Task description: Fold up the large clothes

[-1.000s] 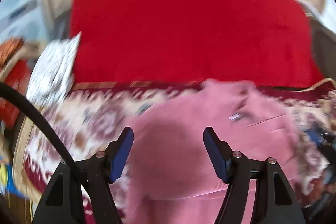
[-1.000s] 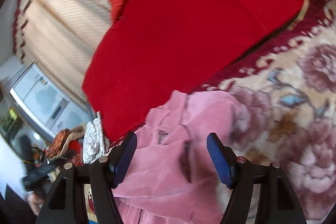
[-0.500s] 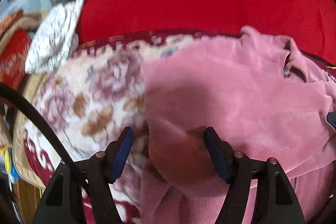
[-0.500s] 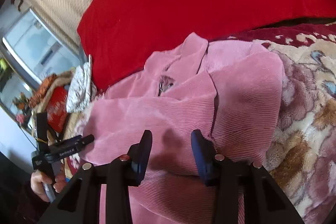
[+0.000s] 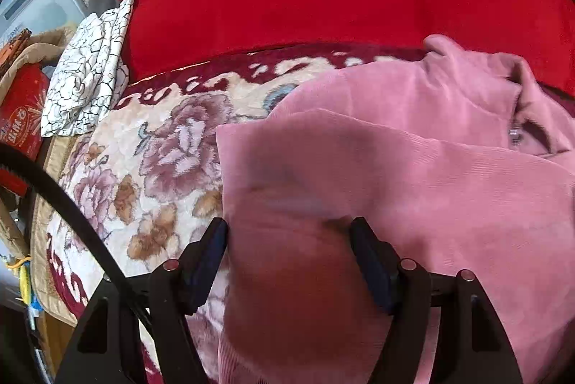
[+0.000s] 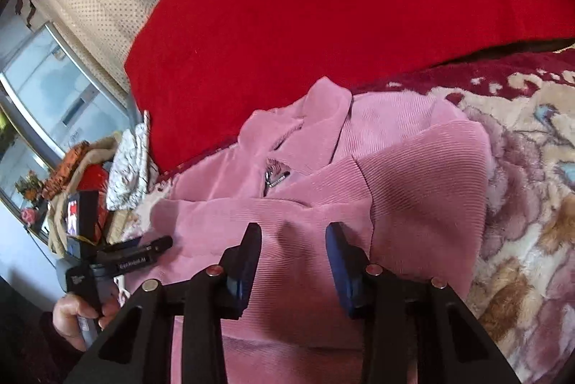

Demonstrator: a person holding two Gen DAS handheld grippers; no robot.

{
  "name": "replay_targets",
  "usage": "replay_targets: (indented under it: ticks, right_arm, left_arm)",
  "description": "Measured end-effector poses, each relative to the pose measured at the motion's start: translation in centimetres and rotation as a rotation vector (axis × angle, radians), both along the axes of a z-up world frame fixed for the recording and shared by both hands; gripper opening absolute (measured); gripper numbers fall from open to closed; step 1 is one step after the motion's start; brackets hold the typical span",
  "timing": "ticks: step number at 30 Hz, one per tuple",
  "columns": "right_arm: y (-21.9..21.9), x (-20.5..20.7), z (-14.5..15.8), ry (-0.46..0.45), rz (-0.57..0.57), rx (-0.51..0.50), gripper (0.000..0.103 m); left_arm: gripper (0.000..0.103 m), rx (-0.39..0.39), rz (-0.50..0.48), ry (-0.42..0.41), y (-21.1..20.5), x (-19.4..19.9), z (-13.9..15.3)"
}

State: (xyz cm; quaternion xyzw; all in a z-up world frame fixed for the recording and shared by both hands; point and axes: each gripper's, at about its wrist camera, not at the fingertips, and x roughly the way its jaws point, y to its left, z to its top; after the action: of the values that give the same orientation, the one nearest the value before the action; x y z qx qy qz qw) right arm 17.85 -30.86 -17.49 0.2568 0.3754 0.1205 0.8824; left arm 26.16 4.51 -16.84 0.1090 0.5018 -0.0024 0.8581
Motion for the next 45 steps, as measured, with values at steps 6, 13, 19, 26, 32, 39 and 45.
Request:
replay_targets:
  ticks: [6, 13, 19, 26, 32, 39, 45]
  right_arm:
    - [0.2, -1.7, 1.4, -0.057, 0.033, -0.016, 0.051]
    - [0.8, -3.9, 1.3, -0.014, 0.086, -0.051, 0.053]
    - [-1.6, -7.9, 3.3, -0.084, 0.087, -0.004, 0.062]
    - [-3.3, -15.4, 2.4, -0.074, 0.177, 0.109, 0.073]
    - [-4.3, -20.8, -2.4, 0.111, 0.234, 0.188, 0.073]
    - [-5.3, -23.6, -8.3, 0.334, 0.203, 0.256, 0.073]
    - [-3.6, -22.0, -11.2, 0.402, 0.239, 0.223, 0.073]
  left_arm:
    - [0.072, -0.042, -0.042, -0.052, 1.7, -4.2, 0.9]
    - [0.073, -0.119, -0.044, -0.051, 3.3, -7.7, 2.0]
    - [0.073, -0.118, -0.086, -0.131, 8.1, -14.5, 3.8]
    - [0.08, -0.253, -0.035, -0.005, 15.6, -21.7, -1.4]
    - [0.08, -0.465, -0.042, 0.118, 17.7, -22.8, -7.4]
    - [0.08, -0.739, -0.077, 0.179, 18.5, -21.0, -11.8]
    - [0.08, -0.885, -0.163, 0.182, 18.3, -20.0, -12.8]
